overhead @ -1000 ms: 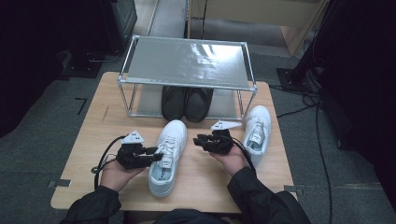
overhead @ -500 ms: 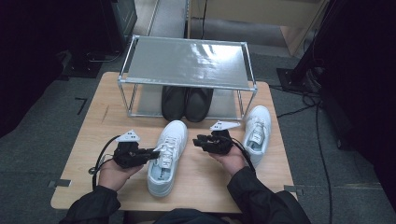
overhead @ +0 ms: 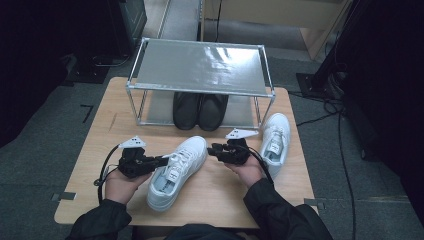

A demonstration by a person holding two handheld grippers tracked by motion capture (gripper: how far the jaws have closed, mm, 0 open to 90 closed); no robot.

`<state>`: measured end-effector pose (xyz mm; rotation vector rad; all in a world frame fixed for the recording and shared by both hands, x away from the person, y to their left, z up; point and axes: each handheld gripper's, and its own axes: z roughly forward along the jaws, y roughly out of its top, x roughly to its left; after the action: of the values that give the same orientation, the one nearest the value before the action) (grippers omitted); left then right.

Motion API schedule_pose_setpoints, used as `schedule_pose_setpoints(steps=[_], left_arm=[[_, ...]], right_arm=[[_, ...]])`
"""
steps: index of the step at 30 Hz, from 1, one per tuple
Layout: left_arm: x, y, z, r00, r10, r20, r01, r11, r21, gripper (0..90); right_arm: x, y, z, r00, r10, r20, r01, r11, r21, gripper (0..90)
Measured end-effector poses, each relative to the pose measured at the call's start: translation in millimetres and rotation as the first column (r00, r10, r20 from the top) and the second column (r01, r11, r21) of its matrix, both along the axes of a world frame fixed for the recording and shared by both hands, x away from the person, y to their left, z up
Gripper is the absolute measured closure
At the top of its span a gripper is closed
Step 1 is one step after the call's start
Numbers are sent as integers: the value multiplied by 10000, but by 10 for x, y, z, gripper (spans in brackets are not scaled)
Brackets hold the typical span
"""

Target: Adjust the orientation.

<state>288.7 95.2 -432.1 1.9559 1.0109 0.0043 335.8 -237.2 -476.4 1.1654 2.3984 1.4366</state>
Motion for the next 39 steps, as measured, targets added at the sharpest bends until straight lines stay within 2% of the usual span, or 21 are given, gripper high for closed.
schedule_pose_setpoints(steps=[3,5,8,11,12,13,15,16,17,20,27,29,31,39], left_arm=[[-6,-13,82,9999,45,113,-44,9999,-94,855],[3,-5,211,9997,189,173,-180,9988,-460,854],[4,7,368,9990,288,337,-265,9973,-683,854],[15,20,583,9971,263,708,-214,9974,-681,853],[15,20,583,9971,263,708,-214,9974,-681,854],[38,35,714,9962,235,844,-172,9971,-745,854],[47,39,762,9954,238,924,-168,9970,-758,854],[70,33,887,9935,275,1103,-193,9970,-748,854],[70,33,887,9935,275,1103,-193,9970,-748,854],[110,12,1060,9914,228,1291,-137,9974,-710,854],[251,-9,1377,9890,197,1466,-109,9981,-609,854],[294,-1,1450,9871,327,1570,-219,9973,-703,853],[368,15,1541,9874,390,1536,-254,9957,-896,853],[646,22,1866,9854,473,1636,-361,9968,-711,855]], right_arm=[[7,9,-4,10000,-5,-41,5,10000,19,671],[12,15,-12,10000,25,-48,-25,10000,-11,671],[10,19,-9,10000,57,-34,-57,10000,-16,672],[16,15,-6,10000,47,-36,-47,10000,-8,672],[19,13,-9,10000,59,-26,-59,10000,-36,672],[20,15,-10,10000,55,-45,-55,10000,-33,672],[20,19,-11,9999,79,-82,-79,10000,-54,672],[20,22,-12,9999,103,-39,-103,9999,-18,672],[20,22,-12,9999,103,-39,-103,9999,-18,672],[17,27,-16,9999,147,-87,-148,9999,-55,670],[18,35,-26,9997,171,-154,-172,9998,-68,668],[21,32,-28,9997,188,-160,-190,9998,-72,668],[22,33,-28,9997,195,-170,-196,9998,-54,666],[24,37,-37,9996,200,-194,-202,9997,-105,665]])
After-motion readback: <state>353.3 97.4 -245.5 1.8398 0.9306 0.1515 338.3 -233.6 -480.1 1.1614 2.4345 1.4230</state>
